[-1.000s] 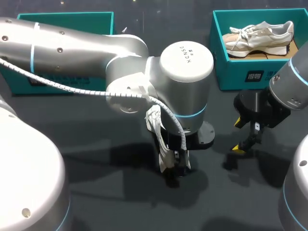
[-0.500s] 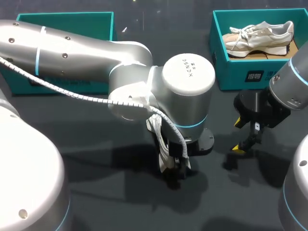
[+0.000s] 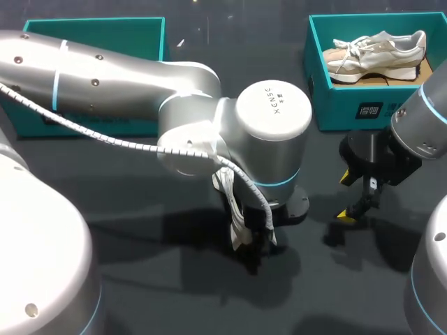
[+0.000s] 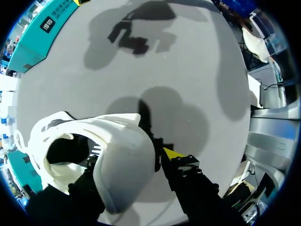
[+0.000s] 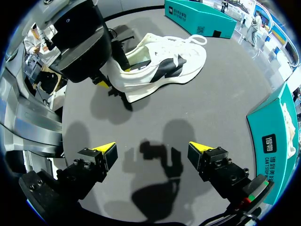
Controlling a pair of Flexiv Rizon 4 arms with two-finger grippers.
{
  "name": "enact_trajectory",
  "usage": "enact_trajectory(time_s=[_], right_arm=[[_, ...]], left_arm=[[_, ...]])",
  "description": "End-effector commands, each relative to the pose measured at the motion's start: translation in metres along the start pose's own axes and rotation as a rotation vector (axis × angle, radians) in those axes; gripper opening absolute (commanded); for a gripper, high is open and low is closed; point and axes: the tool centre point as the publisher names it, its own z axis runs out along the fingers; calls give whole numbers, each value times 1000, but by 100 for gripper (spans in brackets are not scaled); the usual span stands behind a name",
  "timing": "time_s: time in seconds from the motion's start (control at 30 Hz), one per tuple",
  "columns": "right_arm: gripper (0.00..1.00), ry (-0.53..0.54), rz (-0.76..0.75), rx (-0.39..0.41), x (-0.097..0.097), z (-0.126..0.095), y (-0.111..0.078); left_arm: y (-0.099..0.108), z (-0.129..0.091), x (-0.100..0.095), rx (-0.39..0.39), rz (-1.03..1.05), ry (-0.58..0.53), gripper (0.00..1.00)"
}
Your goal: Take the shoe out of the shoebox, open the shoe tongue, remove and reinsert the insole, then place the shoe into the shoebox
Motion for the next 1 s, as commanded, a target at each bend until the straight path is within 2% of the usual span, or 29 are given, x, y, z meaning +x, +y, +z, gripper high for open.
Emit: enact_trajectory(time_s=[0.03,0.17,0.27,0.57,0.77,1.0], right_arm=[[100,-4,0,1,2,0,-1],[100,-4,0,1,2,0,-1],[100,-4,0,1,2,0,-1],[100,-4,0,1,2,0,-1],[100,-4,0,1,2,0,-1],[100,-4,0,1,2,0,-1]], left_arm=[[1,2,-3,3,-2,10,44],[1,3,-2,1,-2,19,32],[0,3,-1,2,4,28,0],[5,-8,-3,18,34,55,0],[12,-30,-12,25,92,106,0],[22,-71,-33,49,194,205,0]])
